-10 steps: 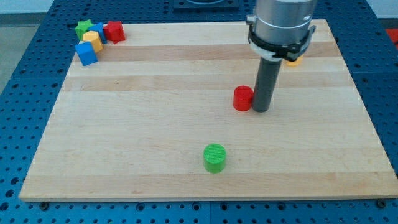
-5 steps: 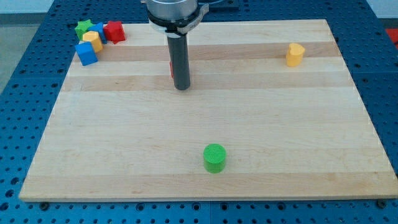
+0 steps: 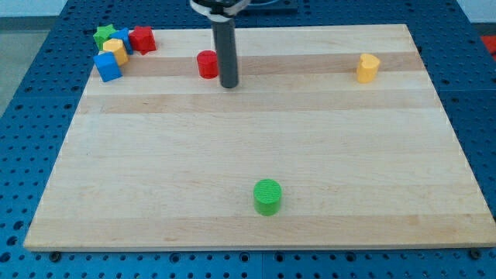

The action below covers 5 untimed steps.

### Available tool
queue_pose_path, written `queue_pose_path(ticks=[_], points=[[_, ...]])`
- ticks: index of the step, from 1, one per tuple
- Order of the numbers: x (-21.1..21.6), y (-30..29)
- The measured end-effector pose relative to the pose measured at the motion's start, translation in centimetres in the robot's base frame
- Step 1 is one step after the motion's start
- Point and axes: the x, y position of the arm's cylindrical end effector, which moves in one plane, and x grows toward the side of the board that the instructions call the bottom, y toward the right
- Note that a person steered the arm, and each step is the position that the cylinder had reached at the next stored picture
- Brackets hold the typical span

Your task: Push the red circle to the top left of the board

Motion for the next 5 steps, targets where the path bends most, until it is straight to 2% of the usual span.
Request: queue_pose_path(ticks=[2,3,5], points=[[-0.1,0.6],[-1.6,-0.1],[-5.6,-7.5]])
